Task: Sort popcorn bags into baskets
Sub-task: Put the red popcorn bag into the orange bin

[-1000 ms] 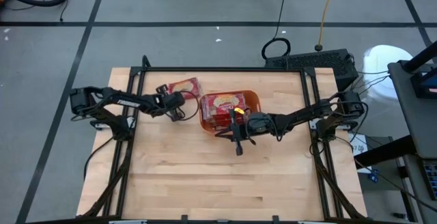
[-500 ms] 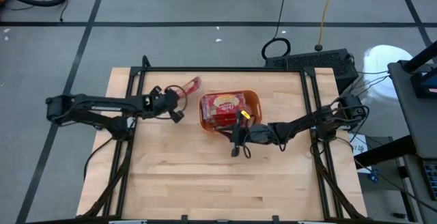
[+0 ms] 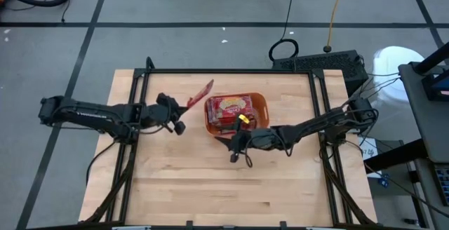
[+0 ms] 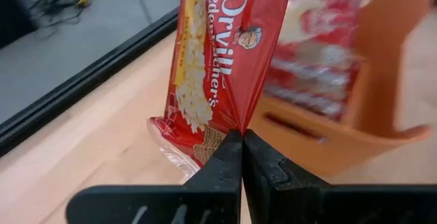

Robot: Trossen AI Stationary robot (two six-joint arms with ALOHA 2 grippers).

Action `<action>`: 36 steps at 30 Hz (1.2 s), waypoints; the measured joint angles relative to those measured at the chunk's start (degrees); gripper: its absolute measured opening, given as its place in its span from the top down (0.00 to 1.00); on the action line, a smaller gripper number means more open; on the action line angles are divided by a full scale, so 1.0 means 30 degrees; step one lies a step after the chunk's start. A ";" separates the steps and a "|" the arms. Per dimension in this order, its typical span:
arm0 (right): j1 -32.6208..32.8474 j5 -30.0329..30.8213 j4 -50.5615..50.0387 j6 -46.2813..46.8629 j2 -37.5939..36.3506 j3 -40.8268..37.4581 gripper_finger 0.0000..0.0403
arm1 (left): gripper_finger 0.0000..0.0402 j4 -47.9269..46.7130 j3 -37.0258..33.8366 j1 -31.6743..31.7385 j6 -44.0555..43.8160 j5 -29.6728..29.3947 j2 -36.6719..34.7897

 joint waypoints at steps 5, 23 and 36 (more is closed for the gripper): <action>0.0202 0.1596 -0.5998 -0.1987 0.0530 0.4557 0.54 | 1.00 0.1082 0.0026 -0.1324 -0.0671 -0.1318 0.0564; -0.0364 0.6039 -1.0194 -0.8453 0.3271 0.7511 0.51 | 1.00 0.0089 0.5774 -0.3254 0.1557 -0.2656 0.7425; -0.1285 0.8027 -1.3730 -0.6962 0.3257 0.7511 0.51 | 1.00 -0.0173 0.7417 -0.3498 0.3079 -0.2722 0.8797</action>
